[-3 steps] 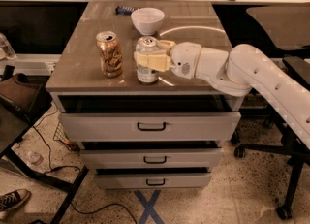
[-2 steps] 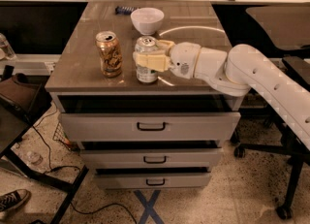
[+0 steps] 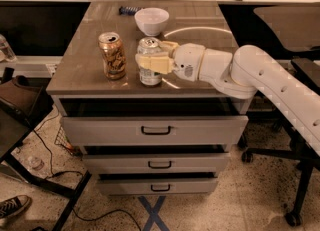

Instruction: Move 7up can near orange can

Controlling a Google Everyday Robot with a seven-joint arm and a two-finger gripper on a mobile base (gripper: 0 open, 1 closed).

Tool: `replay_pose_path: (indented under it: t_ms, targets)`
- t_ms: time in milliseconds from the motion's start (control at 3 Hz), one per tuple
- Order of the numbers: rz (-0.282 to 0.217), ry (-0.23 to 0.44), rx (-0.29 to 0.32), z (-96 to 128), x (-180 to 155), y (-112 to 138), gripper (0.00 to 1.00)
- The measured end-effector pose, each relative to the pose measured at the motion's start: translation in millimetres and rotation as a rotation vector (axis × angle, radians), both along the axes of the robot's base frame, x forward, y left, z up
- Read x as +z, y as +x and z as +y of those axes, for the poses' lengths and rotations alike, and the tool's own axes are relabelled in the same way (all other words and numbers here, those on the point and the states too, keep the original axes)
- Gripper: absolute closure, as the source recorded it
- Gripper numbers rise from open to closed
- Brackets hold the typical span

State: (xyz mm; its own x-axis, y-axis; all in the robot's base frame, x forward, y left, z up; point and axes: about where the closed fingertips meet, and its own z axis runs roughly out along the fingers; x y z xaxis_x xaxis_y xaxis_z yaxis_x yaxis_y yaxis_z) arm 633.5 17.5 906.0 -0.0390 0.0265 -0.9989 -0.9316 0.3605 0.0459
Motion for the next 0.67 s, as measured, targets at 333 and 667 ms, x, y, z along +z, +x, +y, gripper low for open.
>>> replay_pose_path:
  t_ms: [333, 667]
  targets:
    - [-0.001, 0.0, 0.004, 2.7, 0.5, -0.7, 0.15]
    - [-0.001, 0.0, 0.009, 5.4, 1.1, -1.4, 0.0]
